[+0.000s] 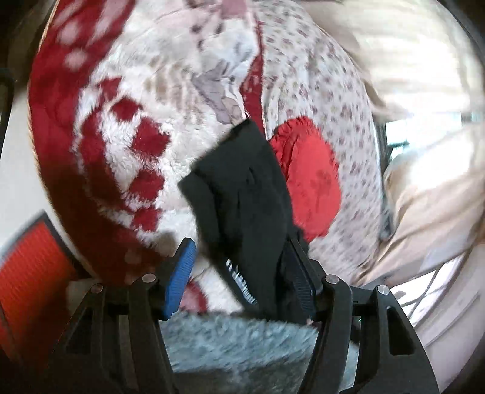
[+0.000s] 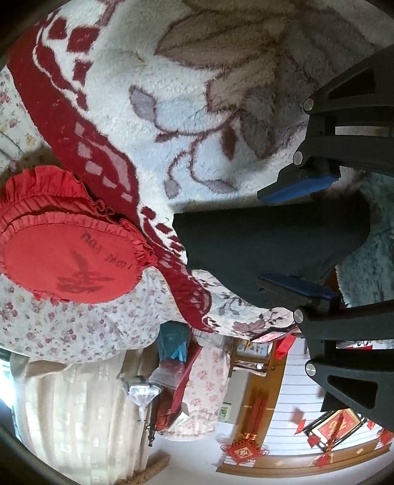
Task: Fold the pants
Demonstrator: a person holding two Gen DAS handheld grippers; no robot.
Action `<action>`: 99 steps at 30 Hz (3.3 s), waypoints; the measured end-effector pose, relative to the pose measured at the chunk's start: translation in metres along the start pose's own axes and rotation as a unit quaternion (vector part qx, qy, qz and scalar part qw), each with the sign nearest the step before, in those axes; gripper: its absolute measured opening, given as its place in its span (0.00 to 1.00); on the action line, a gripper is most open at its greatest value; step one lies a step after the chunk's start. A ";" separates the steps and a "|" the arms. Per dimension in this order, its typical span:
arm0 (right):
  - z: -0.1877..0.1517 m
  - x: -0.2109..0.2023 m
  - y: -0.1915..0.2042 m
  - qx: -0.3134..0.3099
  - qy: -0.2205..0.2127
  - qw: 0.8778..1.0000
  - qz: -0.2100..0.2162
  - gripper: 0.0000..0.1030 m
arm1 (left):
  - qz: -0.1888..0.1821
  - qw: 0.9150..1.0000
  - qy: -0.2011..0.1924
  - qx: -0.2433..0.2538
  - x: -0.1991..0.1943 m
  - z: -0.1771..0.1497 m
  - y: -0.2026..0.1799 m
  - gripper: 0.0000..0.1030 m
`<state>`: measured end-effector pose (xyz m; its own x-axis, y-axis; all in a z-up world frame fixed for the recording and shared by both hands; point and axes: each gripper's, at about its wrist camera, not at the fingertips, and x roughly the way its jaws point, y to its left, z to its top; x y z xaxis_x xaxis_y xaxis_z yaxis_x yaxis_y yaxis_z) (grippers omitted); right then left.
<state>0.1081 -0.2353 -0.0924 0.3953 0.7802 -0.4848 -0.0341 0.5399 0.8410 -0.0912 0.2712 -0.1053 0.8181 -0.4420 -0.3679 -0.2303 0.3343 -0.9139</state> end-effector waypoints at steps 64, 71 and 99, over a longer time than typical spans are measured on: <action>-0.003 -0.035 -0.024 0.066 -0.071 0.994 0.058 0.46 | 0.027 0.823 0.238 0.515 0.190 -0.142 -0.230 0.15; -0.003 -0.036 -0.025 0.066 -0.070 0.994 0.057 0.46 | 0.065 0.763 0.317 0.560 0.209 -0.171 -0.210 0.18; -0.010 0.072 0.134 -0.451 0.108 0.878 -0.120 0.44 | 0.033 0.888 0.298 0.349 0.150 -0.103 -0.134 0.13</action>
<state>0.1227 -0.1040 -0.0169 0.3109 0.5985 -0.7384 -0.7248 0.6519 0.2232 0.0085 0.0745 -0.0560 0.3429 -0.6951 -0.6319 0.2851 0.7180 -0.6350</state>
